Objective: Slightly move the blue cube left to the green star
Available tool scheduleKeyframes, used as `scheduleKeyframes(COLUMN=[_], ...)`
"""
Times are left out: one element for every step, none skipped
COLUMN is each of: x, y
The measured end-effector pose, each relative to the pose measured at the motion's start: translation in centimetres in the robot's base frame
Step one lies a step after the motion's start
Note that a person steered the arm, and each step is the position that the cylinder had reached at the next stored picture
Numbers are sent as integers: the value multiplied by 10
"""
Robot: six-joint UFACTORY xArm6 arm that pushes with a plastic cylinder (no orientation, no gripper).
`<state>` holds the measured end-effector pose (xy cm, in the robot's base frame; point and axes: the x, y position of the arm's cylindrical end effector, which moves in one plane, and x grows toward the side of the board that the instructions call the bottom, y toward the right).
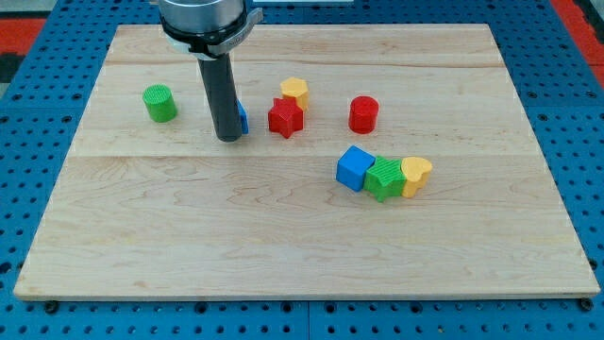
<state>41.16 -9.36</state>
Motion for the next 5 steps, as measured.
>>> scheduleKeyframes(x=[17,22,21,8,13], y=[-33,-69,-2,101,173])
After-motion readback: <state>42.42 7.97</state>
